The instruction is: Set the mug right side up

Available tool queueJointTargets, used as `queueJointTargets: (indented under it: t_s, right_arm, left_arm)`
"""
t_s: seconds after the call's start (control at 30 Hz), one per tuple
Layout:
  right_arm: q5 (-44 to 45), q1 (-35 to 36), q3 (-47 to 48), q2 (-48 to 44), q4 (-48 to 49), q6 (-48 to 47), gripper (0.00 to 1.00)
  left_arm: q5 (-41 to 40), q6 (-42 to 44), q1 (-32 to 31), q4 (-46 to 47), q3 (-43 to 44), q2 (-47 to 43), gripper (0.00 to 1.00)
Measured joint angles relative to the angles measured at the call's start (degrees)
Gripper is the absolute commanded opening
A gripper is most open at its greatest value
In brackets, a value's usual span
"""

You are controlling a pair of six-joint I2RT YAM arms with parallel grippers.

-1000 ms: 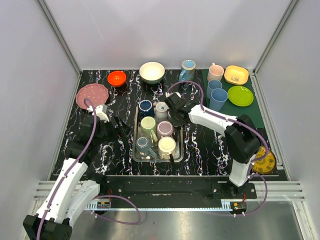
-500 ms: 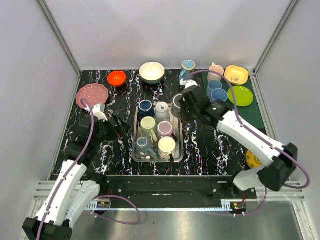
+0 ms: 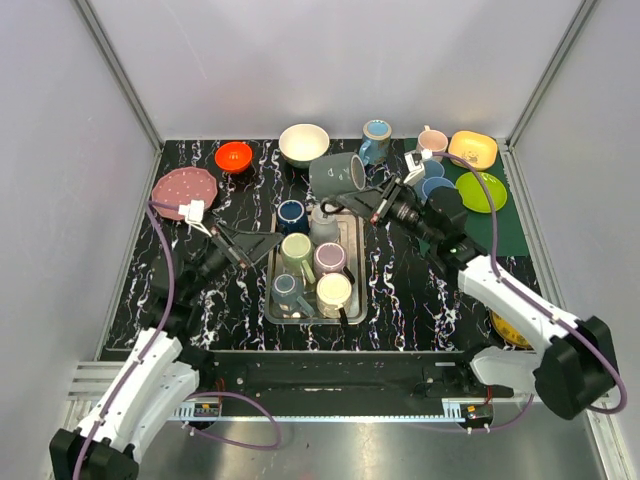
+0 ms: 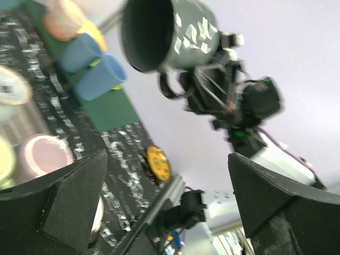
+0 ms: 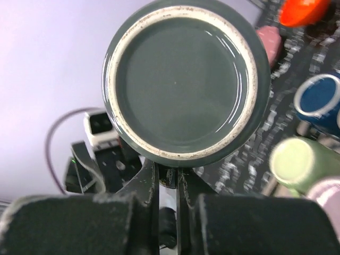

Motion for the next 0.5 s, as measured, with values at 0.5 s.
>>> queueJointTargets:
  t_s: [0.5]
  right_arm:
    - [-10.3,-1.9,-4.0,8.0,32.9,21.4,0.0]
  left_arm:
    - [-0.5,-10.8,-11.4,32.4,-0.5,18.2,0.88]
